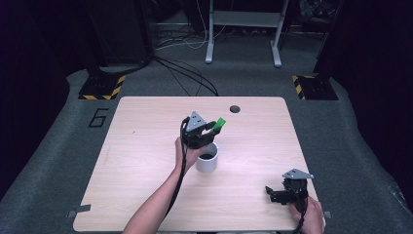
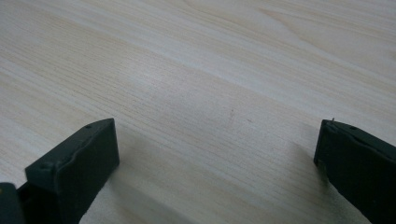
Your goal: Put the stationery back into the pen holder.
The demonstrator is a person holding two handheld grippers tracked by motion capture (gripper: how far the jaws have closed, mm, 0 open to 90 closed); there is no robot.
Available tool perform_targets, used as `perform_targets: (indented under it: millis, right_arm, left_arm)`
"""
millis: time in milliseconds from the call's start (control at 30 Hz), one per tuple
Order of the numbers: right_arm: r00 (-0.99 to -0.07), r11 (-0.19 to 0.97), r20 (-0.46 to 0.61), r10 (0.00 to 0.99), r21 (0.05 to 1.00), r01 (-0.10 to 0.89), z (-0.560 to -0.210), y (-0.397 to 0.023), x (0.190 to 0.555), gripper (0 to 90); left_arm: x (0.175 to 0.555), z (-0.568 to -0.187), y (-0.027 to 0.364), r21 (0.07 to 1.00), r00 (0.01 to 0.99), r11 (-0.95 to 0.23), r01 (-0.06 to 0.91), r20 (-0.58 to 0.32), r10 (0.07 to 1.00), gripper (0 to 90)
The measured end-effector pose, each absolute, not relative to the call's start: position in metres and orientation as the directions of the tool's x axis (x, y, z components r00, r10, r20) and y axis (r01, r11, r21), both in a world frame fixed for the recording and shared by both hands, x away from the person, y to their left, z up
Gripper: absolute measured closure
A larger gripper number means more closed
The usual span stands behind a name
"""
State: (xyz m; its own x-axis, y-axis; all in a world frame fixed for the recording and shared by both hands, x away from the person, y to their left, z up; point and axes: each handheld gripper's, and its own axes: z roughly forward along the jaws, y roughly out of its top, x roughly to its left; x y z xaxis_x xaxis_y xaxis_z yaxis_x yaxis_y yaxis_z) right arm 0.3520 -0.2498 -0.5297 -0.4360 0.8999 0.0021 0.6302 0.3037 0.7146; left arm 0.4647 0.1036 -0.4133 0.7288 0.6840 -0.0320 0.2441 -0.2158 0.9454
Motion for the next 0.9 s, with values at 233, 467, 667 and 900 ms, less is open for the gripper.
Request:
perform_targets:
  millis: [233, 467, 667, 900]
  right_arm:
    - [-0.436, 0.303, 0.003, 0.9, 0.715, 0.63, -0.53, -0.25, 0.352, 0.0]
    - [-0.436, 0.303, 0.002, 0.9, 0.715, 0.63, -0.53, -0.25, 0.352, 0.0]
    - [-0.436, 0.303, 0.002, 0.9, 0.715, 0.63, -0.53, -0.25, 0.352, 0.0]
    - [-0.436, 0.303, 0.003, 0.9, 0.715, 0.63, -0.53, -0.25, 0.352, 0.0]
  left_arm:
    - [0.47, -0.428, 0.104, 0.936, 0.725, -0.222, 0.274, -0.049, 0.687, 67.1]
    - [0.467, -0.437, 0.106, 0.926, 0.729, -0.239, 0.291, -0.053, 0.683, 67.0]
    - [0.463, -0.442, 0.107, 0.921, 0.731, -0.249, 0.299, -0.053, 0.681, 66.8]
    - [0.452, -0.446, 0.112, 0.912, 0.741, -0.279, 0.3, -0.039, 0.67, 67.0]
